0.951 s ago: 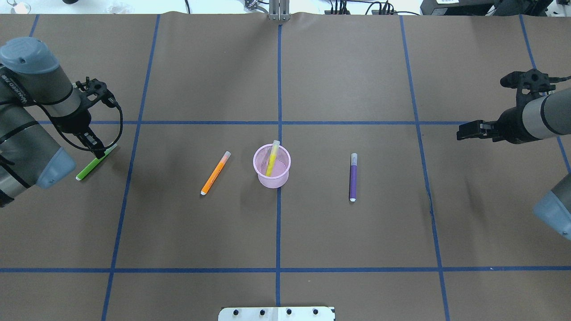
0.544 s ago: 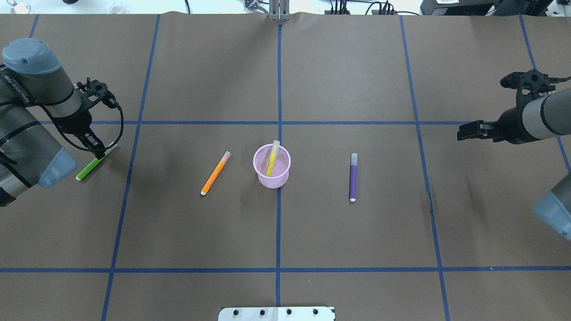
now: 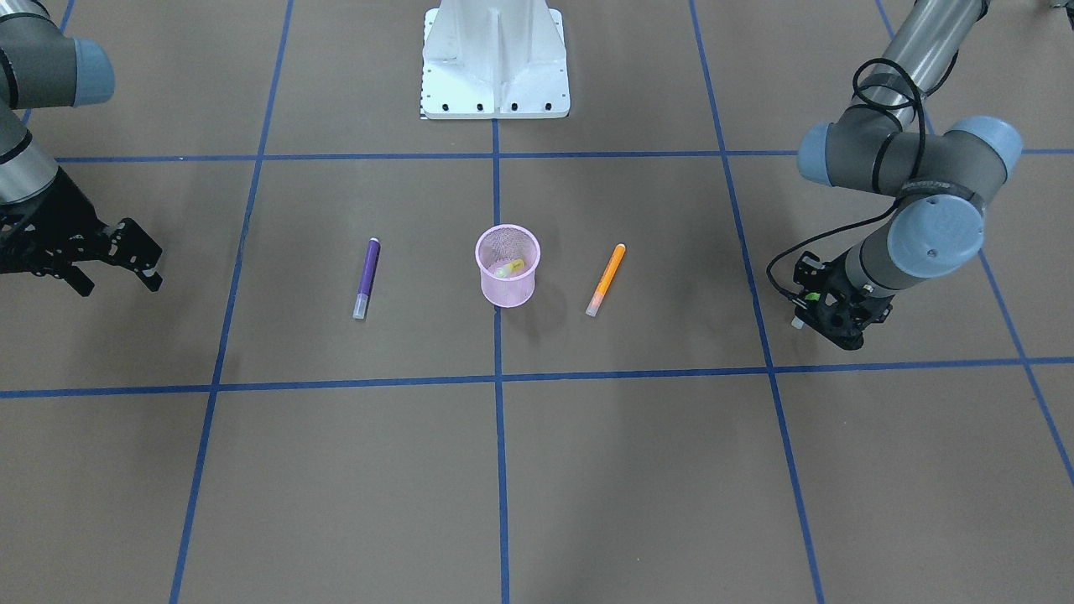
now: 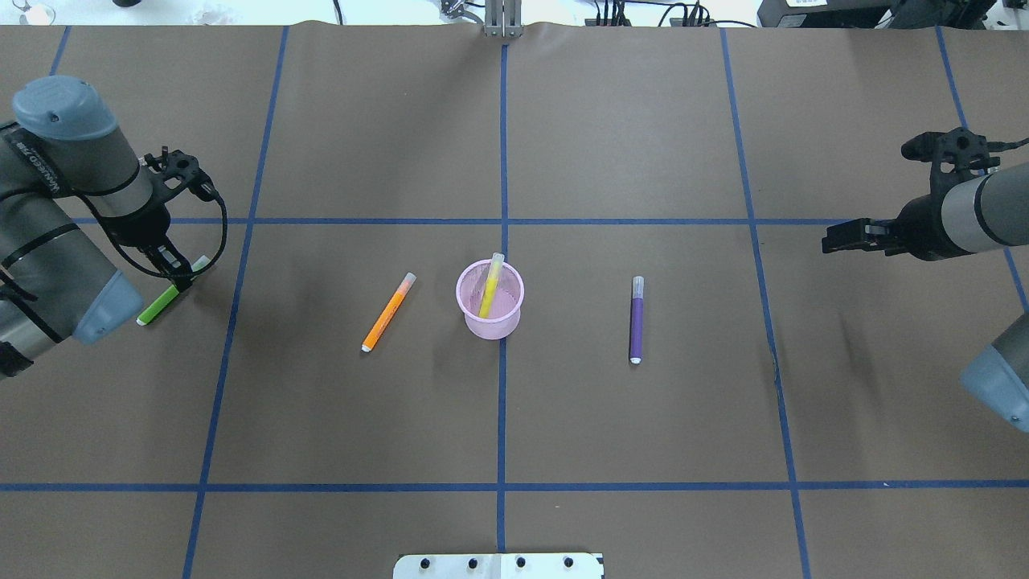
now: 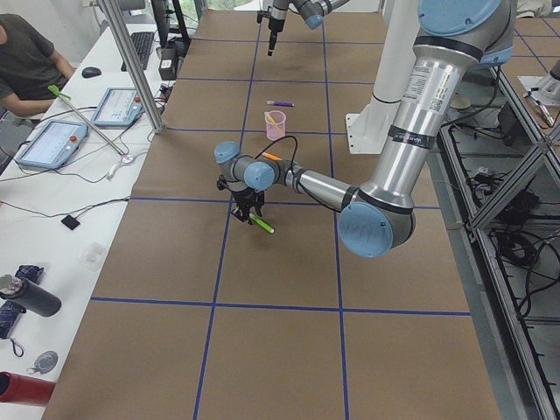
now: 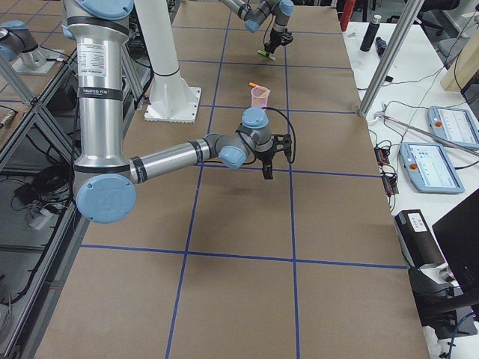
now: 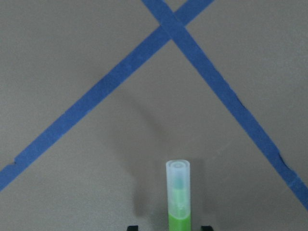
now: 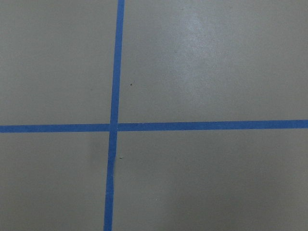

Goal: Collect pens into pen holder
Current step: 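Lower the left gripper onto the green marker and close on it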

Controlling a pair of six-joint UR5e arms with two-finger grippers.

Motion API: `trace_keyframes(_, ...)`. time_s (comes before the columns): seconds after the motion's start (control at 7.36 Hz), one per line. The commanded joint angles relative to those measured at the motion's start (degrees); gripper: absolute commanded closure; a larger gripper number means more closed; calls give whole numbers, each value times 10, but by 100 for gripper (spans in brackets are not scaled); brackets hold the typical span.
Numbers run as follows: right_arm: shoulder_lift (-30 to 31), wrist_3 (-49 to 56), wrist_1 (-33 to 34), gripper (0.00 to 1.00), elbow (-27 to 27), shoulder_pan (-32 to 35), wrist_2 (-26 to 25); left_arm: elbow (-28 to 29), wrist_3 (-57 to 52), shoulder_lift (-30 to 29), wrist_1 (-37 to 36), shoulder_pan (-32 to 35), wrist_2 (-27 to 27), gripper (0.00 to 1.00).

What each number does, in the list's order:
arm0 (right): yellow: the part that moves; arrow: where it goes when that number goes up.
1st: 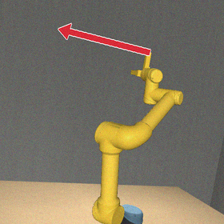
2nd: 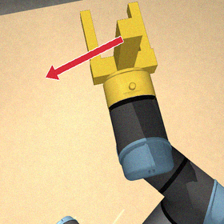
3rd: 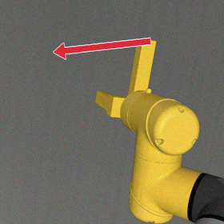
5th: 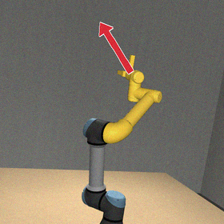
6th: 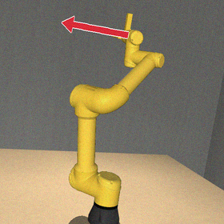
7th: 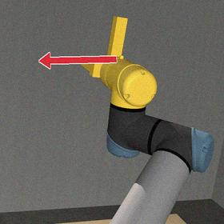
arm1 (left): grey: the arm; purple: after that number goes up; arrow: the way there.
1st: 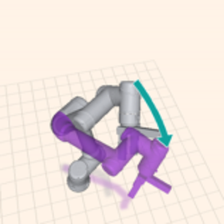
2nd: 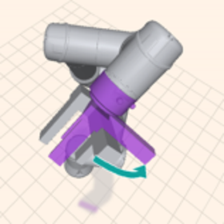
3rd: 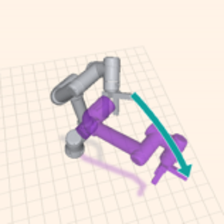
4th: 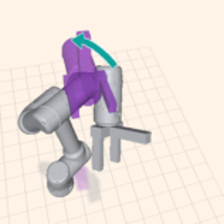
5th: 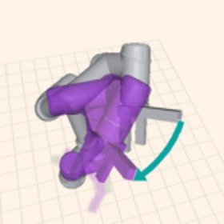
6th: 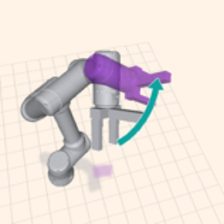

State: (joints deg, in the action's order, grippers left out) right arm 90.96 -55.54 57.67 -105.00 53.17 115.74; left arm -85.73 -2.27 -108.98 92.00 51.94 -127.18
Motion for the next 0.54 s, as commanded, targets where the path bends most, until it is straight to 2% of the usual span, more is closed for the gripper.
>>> trace_keyframes(0.0, -1, 0, -1, 1, 0, 0, 1, 0, 1, 0, -1, -3, 0, 49)
trace_keyframes(0.14, 0, 0, -1, 2, 0, 0, 1, 0, 1, 0, -1, -3, 0, 52)
trace_keyframes(0.41, -1, 0, -1, 2, -1, 0, 1, 3, 1, 0, 0, -3, 0, 68)
